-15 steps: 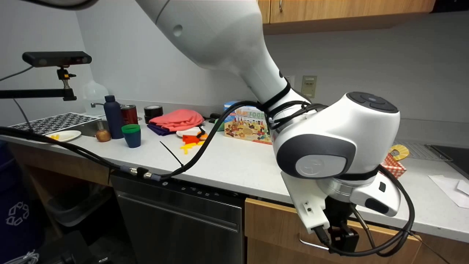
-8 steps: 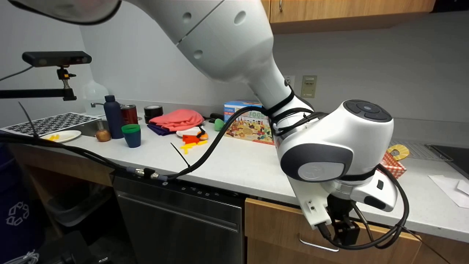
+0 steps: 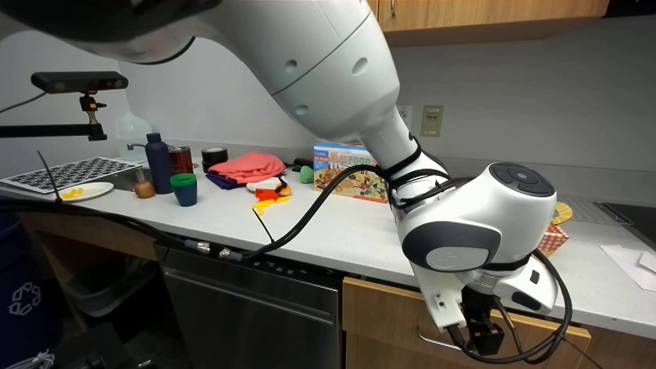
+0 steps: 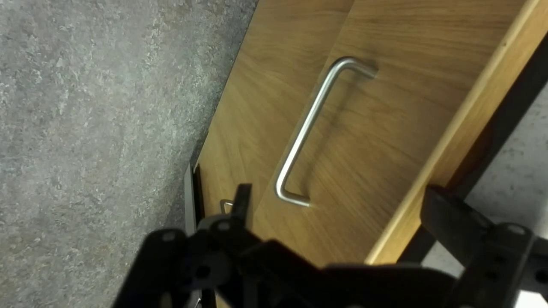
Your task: Open the drawer, then remove the pineapple plushie from the drawer
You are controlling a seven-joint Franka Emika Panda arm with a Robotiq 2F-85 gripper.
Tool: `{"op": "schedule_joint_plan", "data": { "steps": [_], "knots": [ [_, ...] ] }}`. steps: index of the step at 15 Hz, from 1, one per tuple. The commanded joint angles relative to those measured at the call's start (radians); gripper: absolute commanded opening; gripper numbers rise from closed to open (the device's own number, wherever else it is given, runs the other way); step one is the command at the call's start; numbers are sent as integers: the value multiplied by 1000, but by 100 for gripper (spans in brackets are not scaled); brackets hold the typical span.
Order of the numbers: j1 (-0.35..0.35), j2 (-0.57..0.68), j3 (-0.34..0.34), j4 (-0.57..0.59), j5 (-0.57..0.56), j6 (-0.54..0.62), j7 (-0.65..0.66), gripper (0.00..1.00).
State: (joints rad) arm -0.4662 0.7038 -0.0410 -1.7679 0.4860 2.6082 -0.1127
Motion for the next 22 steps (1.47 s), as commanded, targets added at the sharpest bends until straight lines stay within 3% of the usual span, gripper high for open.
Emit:
{"op": "schedule_joint_plan", "data": {
  "steps": [1, 13, 22],
  "knots": [
    [-23, 44, 21, 64, 18, -25, 21, 100],
    [-35, 15, -75, -50, 3, -30, 123, 100],
    [-54, -86, 29, -81, 38, 26, 13, 100]
  ]
}}
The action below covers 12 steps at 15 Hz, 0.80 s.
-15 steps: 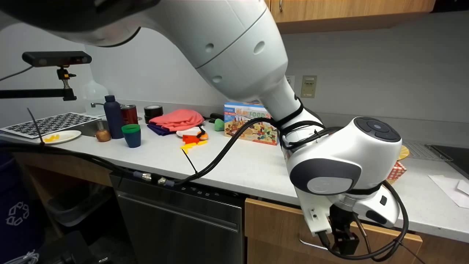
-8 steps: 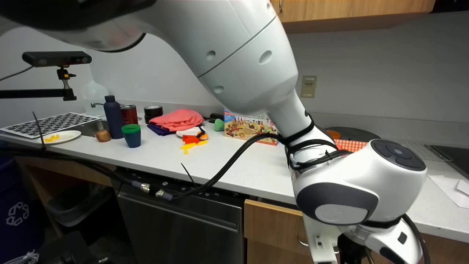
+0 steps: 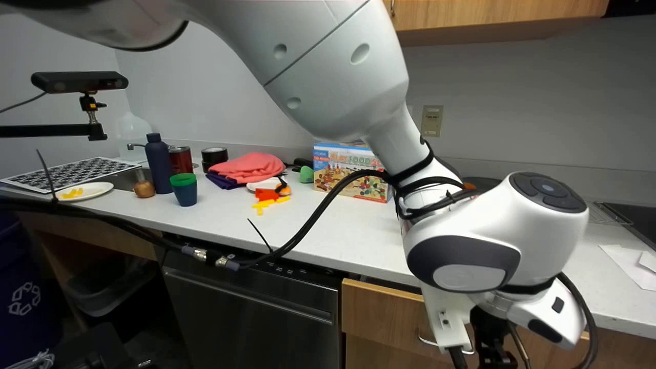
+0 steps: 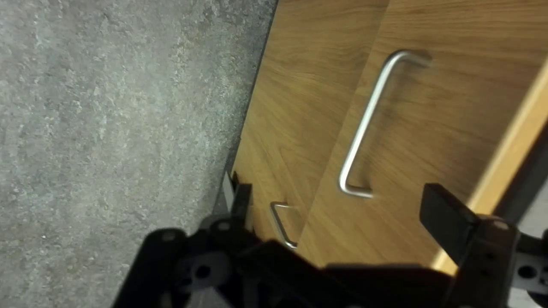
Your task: Open the drawer, then remove the pineapple plushie from the drawer
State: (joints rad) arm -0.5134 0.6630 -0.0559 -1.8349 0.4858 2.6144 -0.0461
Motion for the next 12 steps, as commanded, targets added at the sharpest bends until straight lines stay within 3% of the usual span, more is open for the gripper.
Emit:
{"op": "schedule_joint_plan", "data": {
  "steps": [1, 12],
  "knots": [
    [-7, -37, 57, 6, 44, 13, -51, 100],
    [-20, 80, 82, 117, 72, 0, -29, 100]
  ]
}}
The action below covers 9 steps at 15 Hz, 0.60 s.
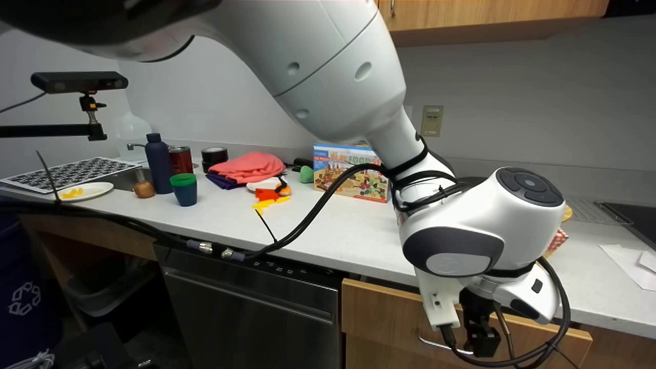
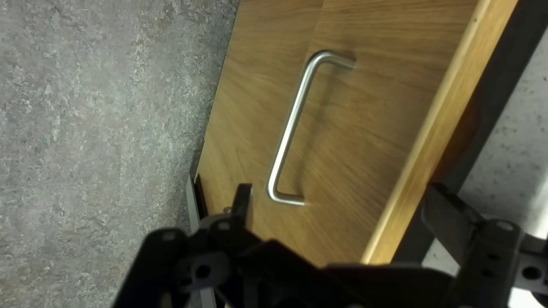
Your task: Open the drawer, then remove the pineapple plushie from the drawer
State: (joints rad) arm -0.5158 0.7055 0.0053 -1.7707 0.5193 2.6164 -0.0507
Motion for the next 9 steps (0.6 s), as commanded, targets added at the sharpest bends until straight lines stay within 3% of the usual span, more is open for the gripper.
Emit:
{"op": "schedule_joint_plan", "data": {
  "steps": [1, 9],
  "knots": [
    [-18, 40, 22, 55, 41, 2, -25, 100],
    [-34, 47, -2, 27, 71, 31, -29, 100]
  ]
}}
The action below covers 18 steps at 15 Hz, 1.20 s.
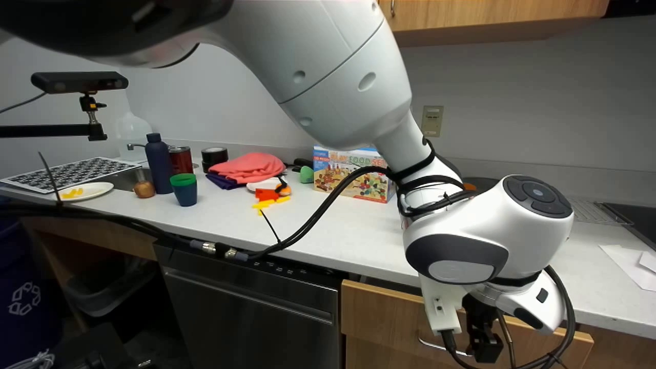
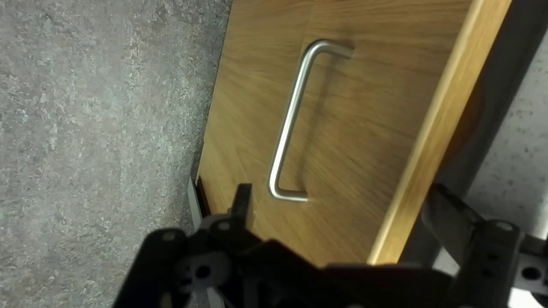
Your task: Open the drawer, then remove the pineapple plushie from the drawer
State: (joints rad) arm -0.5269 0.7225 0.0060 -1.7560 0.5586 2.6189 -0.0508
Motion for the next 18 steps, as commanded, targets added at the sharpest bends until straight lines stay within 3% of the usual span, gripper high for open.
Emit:
{"op": "schedule_joint_plan", "data": {
  "steps": [1, 5, 9, 13, 18],
  "knots": [
    [-27, 31, -8, 7, 33, 36, -31, 100],
    [-32, 12, -41, -42, 10, 44, -1, 100],
    [16, -37, -137, -126, -76, -9, 68, 100],
    [109, -115, -266, -218, -223, -75, 194, 100],
    [219, -197, -393, -268, -442, -263, 343, 100]
  ]
}}
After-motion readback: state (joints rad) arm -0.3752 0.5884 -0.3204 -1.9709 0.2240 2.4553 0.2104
